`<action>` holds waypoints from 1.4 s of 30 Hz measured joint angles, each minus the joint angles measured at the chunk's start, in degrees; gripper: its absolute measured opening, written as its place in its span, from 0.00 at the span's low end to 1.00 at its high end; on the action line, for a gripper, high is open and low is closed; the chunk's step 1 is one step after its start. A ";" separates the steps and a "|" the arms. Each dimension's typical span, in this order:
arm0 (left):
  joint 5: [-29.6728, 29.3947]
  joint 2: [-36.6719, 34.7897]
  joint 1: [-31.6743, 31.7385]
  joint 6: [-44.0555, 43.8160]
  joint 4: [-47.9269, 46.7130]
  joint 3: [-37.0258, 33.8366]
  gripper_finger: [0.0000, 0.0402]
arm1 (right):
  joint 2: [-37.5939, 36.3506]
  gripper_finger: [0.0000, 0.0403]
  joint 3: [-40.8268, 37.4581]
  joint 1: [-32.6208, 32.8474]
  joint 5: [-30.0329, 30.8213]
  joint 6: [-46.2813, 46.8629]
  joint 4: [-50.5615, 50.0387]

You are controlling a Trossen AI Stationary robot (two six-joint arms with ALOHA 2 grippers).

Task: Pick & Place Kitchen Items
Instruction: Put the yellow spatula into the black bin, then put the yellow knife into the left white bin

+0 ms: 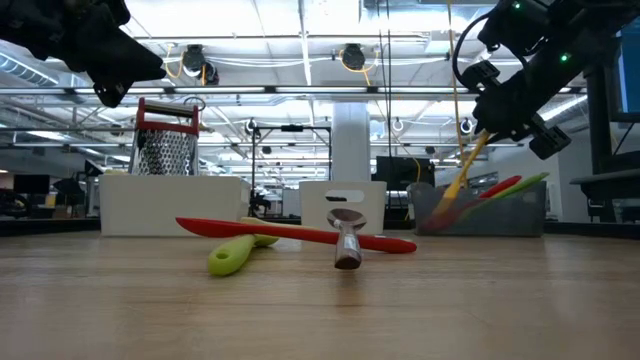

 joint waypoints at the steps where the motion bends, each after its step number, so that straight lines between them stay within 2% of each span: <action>1: 0.00 0.02 0.00 0.06 0.00 0.00 0.21 | 0.00 0.28 0.00 0.00 0.13 0.00 0.00; 8: 0.00 0.01 0.00 -0.07 0.00 0.00 0.21 | 0.00 0.32 0.00 0.13 1.20 -0.13 -0.11; 19: 0.02 0.02 0.00 -0.77 0.00 0.00 0.21 | 0.00 0.32 0.00 2.76 1.84 -0.81 -3.38; 25: 0.01 0.00 0.00 -0.75 -0.01 0.00 0.21 | -0.09 0.29 0.02 4.68 10.66 0.63 -3.77; 29: 0.01 0.01 0.00 -0.05 -0.02 0.00 0.21 | -0.60 0.28 0.02 6.16 13.50 4.36 -4.27; 35: 0.02 0.01 0.00 0.15 0.00 0.00 0.21 | -0.59 0.28 0.02 8.83 13.47 7.12 -6.03; 42: 0.02 0.01 0.00 0.17 0.00 0.00 0.21 | -0.59 0.28 0.02 9.51 13.65 14.67 -6.80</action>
